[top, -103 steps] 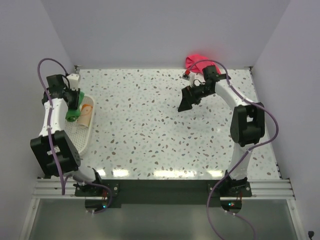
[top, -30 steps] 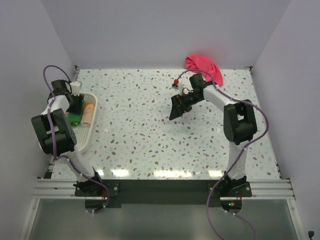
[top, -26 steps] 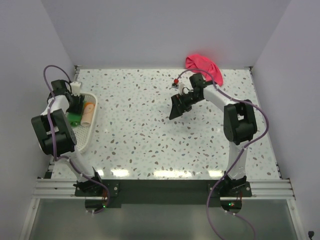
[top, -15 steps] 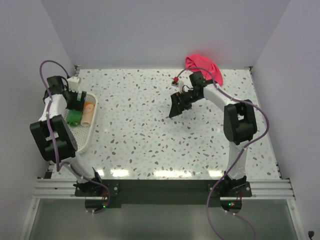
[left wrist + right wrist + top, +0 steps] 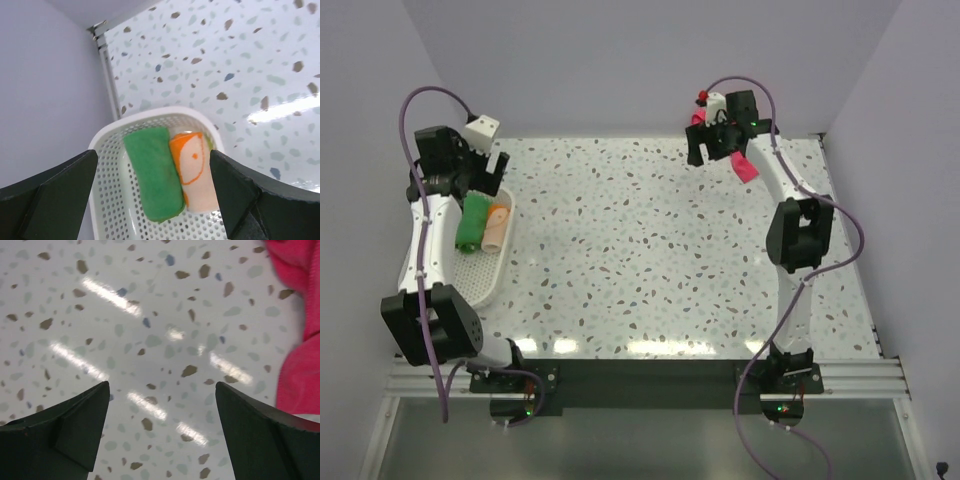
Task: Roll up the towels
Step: Move the towel to the center of the board
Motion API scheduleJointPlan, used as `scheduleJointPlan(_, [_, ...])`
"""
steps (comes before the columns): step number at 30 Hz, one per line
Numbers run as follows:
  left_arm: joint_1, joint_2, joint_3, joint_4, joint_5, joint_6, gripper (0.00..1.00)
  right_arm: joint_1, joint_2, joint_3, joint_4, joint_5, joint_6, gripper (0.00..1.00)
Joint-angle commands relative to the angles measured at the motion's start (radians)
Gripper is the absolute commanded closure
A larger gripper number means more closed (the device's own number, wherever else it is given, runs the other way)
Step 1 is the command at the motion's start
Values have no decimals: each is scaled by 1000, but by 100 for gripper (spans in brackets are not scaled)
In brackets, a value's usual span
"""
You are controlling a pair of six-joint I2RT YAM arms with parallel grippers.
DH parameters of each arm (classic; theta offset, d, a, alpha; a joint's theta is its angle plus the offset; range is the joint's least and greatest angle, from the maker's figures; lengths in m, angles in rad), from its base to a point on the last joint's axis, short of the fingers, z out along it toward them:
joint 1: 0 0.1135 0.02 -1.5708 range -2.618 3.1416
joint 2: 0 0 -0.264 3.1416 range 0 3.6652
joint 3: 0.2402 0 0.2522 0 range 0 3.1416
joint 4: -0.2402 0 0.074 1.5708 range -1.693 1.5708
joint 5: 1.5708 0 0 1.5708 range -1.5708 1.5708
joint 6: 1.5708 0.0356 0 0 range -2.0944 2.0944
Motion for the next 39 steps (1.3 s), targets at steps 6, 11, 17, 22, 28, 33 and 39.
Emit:
scheduleJointPlan(6, [-60, 20, 49, -32, 136, -94, 0, -47, 308, 365, -48, 366, -37, 17])
scheduleJointPlan(11, [-62, 49, 80, -72, 153, -121, 0, -47, 346, 323, 65, 489, -76, 24])
scheduleJointPlan(17, [-63, 49, 86, -104, 164, -140, 0, -73, 411, 296, 182, 589, -73, 37])
scheduleJointPlan(22, [-65, 48, 89, -129, 135, -127, 0, -92, 491, 390, 132, 590, -70, 37])
scheduleJointPlan(28, [-65, 45, 95, -130, 138, -126, 0, -92, 512, 405, 100, 570, -79, 55])
scheduleJointPlan(33, [-63, 48, 120, -137, 156, -140, 0, -92, 498, 405, 18, 456, -58, 86])
scheduleJointPlan(39, [-63, 48, 115, -144, 211, -146, 0, -81, 381, 269, -75, 169, -15, 100])
